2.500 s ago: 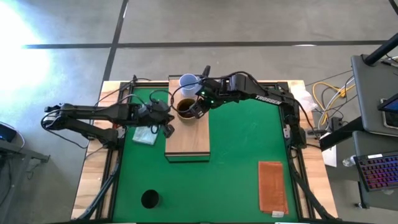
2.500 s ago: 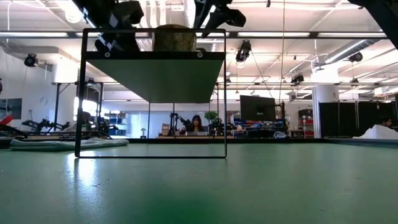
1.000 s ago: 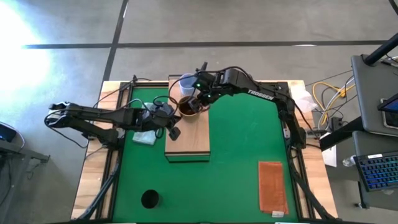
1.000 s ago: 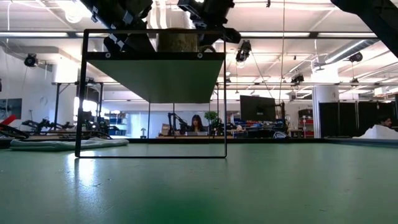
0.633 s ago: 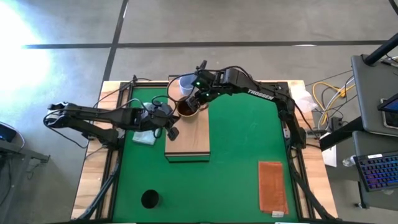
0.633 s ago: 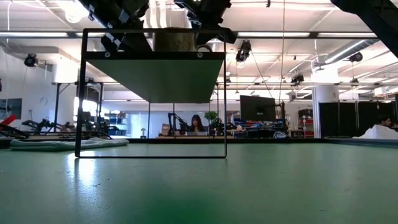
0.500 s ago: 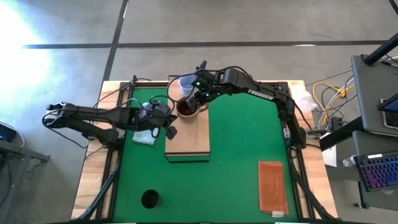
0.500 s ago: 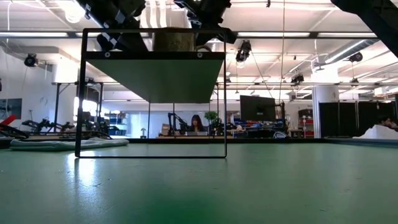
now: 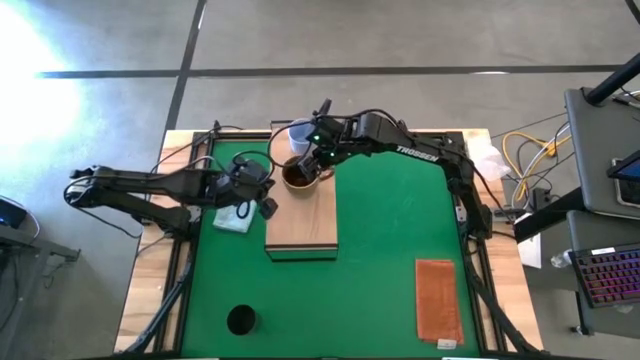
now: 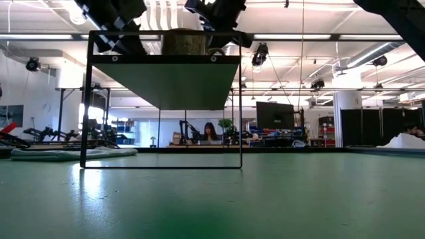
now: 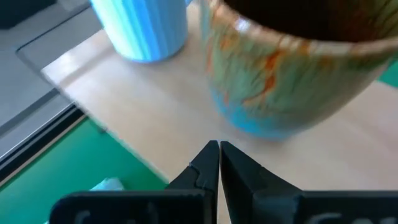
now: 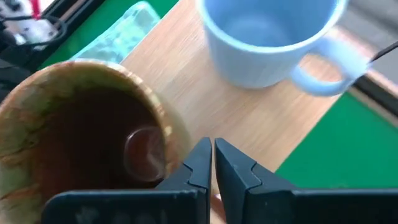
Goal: Stack small to large cups/mugs on shelf
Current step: Put the green mug on the shelf
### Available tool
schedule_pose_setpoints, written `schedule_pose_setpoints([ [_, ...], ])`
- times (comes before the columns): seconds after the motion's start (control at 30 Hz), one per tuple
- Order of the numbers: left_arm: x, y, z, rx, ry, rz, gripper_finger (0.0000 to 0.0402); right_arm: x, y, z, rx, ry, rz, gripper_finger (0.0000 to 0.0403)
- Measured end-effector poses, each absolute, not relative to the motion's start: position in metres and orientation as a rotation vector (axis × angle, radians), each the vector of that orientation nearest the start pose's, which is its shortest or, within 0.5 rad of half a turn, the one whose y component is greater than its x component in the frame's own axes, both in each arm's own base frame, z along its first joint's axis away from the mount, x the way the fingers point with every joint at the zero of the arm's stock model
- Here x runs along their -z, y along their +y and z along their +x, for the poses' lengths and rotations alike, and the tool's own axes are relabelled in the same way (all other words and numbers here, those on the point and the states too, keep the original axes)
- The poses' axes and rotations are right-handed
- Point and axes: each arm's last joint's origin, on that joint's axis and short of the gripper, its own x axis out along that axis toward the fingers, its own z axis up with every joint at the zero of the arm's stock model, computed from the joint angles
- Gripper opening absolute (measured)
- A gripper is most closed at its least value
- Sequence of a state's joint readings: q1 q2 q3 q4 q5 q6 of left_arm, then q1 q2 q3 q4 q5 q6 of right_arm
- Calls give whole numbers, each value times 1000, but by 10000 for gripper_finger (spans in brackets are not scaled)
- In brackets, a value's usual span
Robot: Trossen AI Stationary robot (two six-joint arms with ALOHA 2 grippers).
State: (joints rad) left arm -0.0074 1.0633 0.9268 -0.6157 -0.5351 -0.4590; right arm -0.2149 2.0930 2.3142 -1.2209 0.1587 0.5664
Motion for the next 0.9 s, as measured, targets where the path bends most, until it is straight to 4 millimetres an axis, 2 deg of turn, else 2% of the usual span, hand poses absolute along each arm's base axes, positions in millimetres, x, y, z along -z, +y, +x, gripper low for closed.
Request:
schedule_pose_setpoints([
  [0.2,-302,12,196,-656,618,-223,0,-384,-104,410,672,806,442,13],
  [0.4,-310,8,187,-627,559,-260,0,-401,-97,396,627,794,442,13],
  [0.5,-310,7,187,-625,563,-259,0,-408,-76,386,599,839,460,13],
  [0.73,-306,7,195,-618,581,-230,0,-418,-1,376,501,878,511,13],
  [0.83,-304,7,200,-619,582,-224,0,-413,17,381,478,877,528,13],
  [0.9,-304,8,201,-621,577,-225,0,-405,20,390,485,886,535,13],
])
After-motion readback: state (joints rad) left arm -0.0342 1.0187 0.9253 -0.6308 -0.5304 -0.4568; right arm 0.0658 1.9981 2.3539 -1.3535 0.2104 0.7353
